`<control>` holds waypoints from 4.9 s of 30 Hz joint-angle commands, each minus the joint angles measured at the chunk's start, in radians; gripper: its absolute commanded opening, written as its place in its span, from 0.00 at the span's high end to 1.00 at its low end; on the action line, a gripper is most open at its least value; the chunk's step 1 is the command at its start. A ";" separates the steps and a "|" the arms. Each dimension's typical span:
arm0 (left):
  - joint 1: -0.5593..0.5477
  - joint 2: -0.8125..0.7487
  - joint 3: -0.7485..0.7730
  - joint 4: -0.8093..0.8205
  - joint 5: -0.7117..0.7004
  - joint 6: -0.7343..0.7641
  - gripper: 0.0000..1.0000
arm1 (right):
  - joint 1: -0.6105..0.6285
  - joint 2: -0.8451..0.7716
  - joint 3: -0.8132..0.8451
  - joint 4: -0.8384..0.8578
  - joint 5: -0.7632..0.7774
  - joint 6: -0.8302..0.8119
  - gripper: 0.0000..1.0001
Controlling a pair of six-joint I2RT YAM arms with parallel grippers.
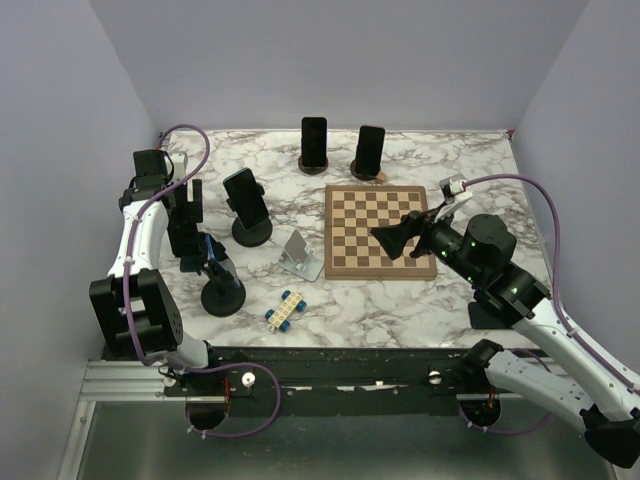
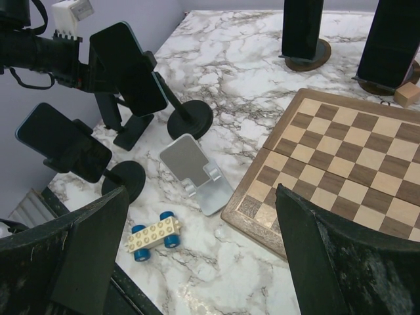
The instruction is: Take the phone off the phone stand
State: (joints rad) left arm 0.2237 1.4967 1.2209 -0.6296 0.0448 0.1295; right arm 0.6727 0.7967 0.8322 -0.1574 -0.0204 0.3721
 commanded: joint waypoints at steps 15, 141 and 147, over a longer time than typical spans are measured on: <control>0.011 -0.080 0.019 0.015 -0.057 0.026 0.57 | 0.001 0.025 -0.001 0.010 -0.024 -0.013 0.00; -0.832 -0.535 -0.065 0.354 0.010 -0.510 0.01 | -1.256 0.267 -0.158 -0.287 -0.212 0.394 0.99; -0.890 -0.540 -0.076 0.362 -0.030 -0.486 0.01 | -1.326 0.263 -0.247 -0.223 -0.328 0.426 0.99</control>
State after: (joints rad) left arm -0.6258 0.9707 1.1641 -0.2996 0.0540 -0.3706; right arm -0.6209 1.0664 0.6361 -0.4500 -0.2260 0.7853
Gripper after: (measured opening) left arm 0.988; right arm 0.054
